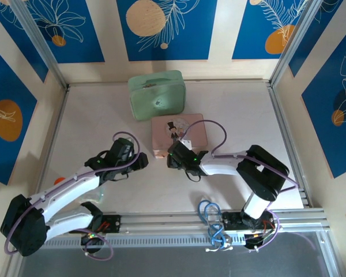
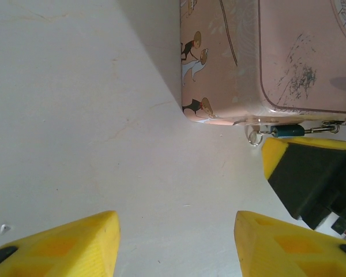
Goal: Unlock the padlock with the key
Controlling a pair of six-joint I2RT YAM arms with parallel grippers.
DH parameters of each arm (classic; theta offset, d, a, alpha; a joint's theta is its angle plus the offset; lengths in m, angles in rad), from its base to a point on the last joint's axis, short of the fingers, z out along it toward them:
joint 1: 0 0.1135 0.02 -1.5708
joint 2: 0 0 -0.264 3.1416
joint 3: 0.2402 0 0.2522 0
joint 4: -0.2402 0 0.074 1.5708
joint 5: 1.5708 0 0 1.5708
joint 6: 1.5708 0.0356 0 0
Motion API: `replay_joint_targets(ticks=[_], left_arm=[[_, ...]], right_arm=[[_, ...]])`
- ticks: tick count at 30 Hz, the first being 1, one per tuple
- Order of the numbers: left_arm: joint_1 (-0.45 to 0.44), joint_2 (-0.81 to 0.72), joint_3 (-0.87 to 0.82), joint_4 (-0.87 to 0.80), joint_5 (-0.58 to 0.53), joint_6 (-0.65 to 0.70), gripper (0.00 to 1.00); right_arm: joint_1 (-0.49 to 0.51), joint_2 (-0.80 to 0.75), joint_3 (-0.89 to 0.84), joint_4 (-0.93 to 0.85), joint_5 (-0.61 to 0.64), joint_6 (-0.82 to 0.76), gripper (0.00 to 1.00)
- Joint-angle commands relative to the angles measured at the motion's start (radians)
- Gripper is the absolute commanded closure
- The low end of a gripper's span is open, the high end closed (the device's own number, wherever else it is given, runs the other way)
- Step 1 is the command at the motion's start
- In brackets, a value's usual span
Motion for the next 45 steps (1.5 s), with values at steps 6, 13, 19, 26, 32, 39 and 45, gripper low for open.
replay_joint_targets(ticks=[6,13,19,26,32,39,45], left_arm=[[-0.006,-0.035,-0.019,-0.015,-0.007,-0.014,0.45],[-0.005,-0.032,-0.017,-0.015,-0.011,-0.014,0.45],[-0.005,-0.028,-0.016,-0.017,-0.015,-0.017,0.45],[-0.005,-0.025,-0.013,-0.026,-0.02,-0.016,0.46],[-0.005,-0.021,-0.017,-0.028,-0.028,-0.014,0.46],[-0.005,-0.029,-0.017,-0.043,-0.037,-0.011,0.46],[-0.005,-0.031,-0.008,-0.01,-0.008,-0.015,0.46]], right_arm=[[0.011,0.069,0.089,-0.077,0.084,-0.024,0.48],[0.003,0.074,0.09,-0.084,0.099,-0.019,0.56],[0.003,0.068,0.087,-0.078,0.107,-0.028,0.61],[0.003,0.045,0.078,-0.095,0.124,-0.012,0.73],[-0.003,-0.04,0.01,-0.085,0.129,0.073,0.77],[-0.031,-0.144,-0.067,-0.032,0.072,0.177,0.85],[-0.007,-0.12,-0.013,-0.069,-0.007,0.167,0.91]])
